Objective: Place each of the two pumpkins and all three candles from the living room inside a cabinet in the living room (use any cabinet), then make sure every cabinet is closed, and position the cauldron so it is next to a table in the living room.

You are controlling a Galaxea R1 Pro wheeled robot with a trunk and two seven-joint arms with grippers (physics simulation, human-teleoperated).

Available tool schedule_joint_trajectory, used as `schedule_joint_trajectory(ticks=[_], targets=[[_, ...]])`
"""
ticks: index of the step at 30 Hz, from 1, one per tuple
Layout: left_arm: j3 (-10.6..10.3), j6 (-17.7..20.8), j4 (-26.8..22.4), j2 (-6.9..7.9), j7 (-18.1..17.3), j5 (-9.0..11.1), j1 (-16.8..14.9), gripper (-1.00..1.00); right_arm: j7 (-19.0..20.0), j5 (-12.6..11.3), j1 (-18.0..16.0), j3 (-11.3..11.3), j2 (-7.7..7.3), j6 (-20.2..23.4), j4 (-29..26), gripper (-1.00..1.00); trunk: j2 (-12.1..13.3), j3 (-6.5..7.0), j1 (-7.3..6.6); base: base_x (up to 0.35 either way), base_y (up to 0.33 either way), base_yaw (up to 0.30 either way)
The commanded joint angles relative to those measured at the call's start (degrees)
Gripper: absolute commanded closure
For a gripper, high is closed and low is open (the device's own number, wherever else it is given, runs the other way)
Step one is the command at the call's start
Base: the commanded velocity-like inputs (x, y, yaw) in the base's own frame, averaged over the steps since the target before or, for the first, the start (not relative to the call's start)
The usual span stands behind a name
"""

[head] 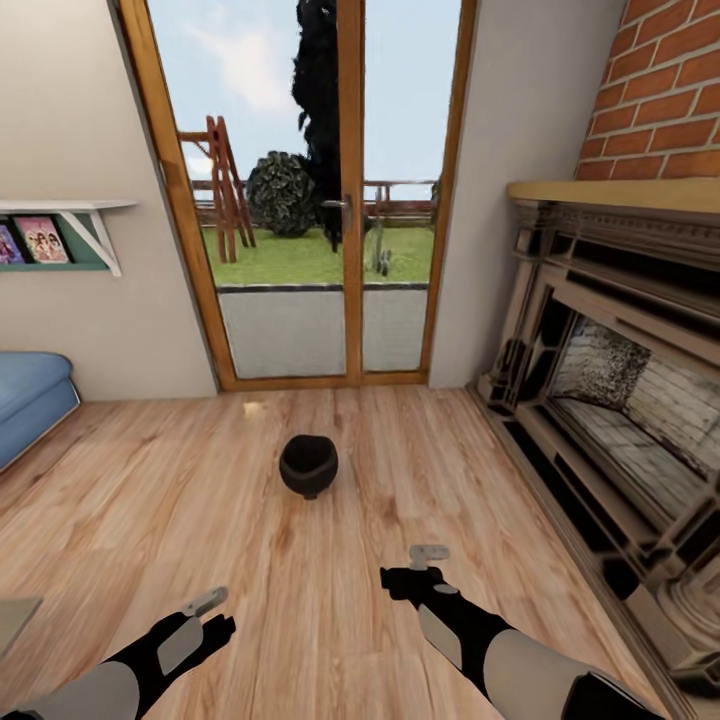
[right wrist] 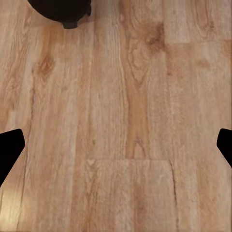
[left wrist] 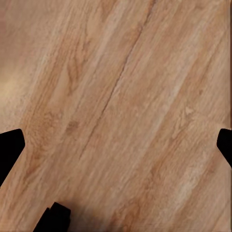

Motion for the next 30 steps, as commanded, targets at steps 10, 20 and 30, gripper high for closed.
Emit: schedule_joint_trajectory(ticks=[10,20,30], targets=[[-2.92,5.13,-4.11,0.43,0.83,0.22,-1.16,-1.00,-9.35,-1.77,-0.80,-0.02,0.36,23.07,-4.17,-1.00,-0.03,-0.05,0.03,0.342,0.000,0.000],[-3.13,12.34,-9.29,1.50,1.02,0.25,-2.50,-1.00,-16.13,-5.92,-3.44,-0.04,0.41,31.28,-9.09,-1.00,-0.03,-0.05,0.03,0.344,0.000,0.000],[-3.24,12.85,-12.69,3.48,1.02,0.30,-2.62,-1.00,-15.87,-6.08,-3.65,-0.04,1.63,30.49,-11.56,-1.00,-0.03,-0.05,0.03,0.345,0.000,0.000]])
